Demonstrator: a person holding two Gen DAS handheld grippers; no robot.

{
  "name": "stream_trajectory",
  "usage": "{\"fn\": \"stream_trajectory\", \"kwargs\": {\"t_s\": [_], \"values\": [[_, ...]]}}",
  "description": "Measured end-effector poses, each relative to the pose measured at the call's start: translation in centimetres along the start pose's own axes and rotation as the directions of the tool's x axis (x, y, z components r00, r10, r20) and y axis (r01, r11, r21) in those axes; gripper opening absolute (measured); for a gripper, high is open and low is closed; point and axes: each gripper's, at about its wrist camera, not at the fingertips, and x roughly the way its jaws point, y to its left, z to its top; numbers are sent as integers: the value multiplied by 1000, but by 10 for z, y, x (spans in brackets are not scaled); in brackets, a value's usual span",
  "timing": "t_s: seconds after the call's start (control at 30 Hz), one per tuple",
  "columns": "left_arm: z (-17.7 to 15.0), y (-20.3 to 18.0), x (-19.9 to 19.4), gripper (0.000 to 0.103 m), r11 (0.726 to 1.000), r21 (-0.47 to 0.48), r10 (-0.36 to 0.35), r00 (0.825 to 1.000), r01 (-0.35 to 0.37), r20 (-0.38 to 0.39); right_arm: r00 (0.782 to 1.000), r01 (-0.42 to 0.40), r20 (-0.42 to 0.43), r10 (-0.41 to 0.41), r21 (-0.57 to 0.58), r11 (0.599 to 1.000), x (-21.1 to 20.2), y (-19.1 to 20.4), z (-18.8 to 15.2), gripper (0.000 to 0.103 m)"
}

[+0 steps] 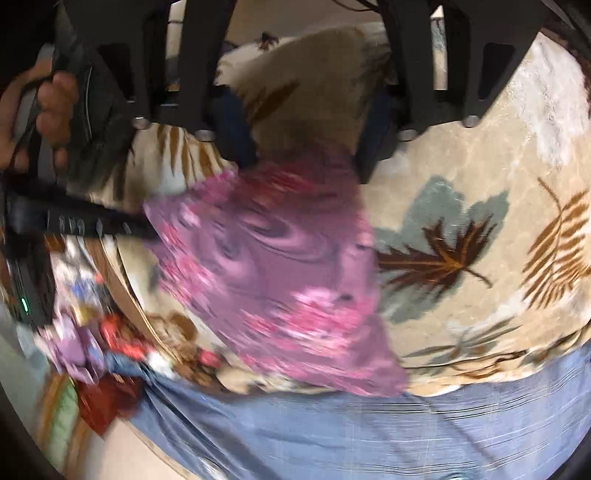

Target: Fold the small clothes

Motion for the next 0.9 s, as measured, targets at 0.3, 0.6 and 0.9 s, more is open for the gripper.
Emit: {"fn": "stream_trajectory", "kwargs": {"t_s": [0.3,0.6,0.9], "values": [[-9,37,10,18,979,-180,-101,994,92,-41,999,-11,-52,16,84,996,10,-19,3,10],[-13,28,-11,20,990,-120,-75,996,70,-38,999,-45,-20,46,56,997,-2,-11,2,31],[33,56,-70,57,967,-183,-169,985,174,45,967,-254,-16,254,-80,964,-34,21,71,71]]}}
